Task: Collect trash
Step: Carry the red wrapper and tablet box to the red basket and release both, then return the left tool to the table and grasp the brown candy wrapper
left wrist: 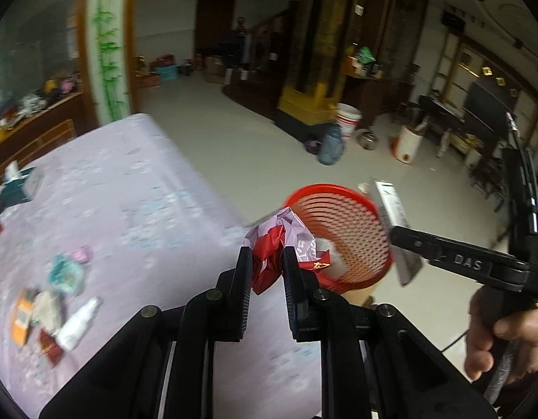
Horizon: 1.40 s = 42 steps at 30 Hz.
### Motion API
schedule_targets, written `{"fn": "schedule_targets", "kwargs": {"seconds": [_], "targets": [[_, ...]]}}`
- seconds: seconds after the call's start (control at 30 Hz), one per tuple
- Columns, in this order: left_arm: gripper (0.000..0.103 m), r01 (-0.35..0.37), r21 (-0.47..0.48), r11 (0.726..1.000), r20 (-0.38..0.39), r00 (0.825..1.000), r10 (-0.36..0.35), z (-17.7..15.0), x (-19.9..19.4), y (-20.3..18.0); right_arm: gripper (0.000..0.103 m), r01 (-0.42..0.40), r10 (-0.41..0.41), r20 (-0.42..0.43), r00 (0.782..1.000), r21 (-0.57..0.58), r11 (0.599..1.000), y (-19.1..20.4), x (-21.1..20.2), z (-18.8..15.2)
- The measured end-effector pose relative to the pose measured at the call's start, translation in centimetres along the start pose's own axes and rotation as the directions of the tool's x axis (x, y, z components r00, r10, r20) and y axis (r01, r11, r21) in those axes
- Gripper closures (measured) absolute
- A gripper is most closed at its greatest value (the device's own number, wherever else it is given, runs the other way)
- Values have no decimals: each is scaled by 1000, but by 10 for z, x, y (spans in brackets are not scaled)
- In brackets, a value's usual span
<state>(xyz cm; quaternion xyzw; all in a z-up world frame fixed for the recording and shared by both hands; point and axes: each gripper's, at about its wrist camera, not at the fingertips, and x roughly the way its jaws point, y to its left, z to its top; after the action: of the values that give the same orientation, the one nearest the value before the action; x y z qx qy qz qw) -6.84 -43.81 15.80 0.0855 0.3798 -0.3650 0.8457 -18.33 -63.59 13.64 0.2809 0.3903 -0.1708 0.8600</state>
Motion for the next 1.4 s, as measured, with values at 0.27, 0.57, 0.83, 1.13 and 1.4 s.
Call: {"fn": "schedule_targets", "kwargs": {"seconds": [0.27,0.57,0.83,1.13,1.4], "targets": [[86,57,56,997,-51,997,-54,29,65,-49,42,-4,5,-11,1000,54,999,-31,22,40],[51,45,6,999,-63,997,-44,30,80,-51,40,-1,3,-36,999,51,999,-41,35,55],[51,-13,-69,998,-67,998,9,-12,34,-4,38,-70,67,-63,996,-57,996,11,23,21],[51,-131,-200,971,-67,991,120,-62,-32,80,38,-205,155,-238,959,-201,958,107,48,-51],[51,-254,-391,885,-118,967,225,-121,-80,175,38,-266,179,-292,940,-294,918,166,47,-84]]}}
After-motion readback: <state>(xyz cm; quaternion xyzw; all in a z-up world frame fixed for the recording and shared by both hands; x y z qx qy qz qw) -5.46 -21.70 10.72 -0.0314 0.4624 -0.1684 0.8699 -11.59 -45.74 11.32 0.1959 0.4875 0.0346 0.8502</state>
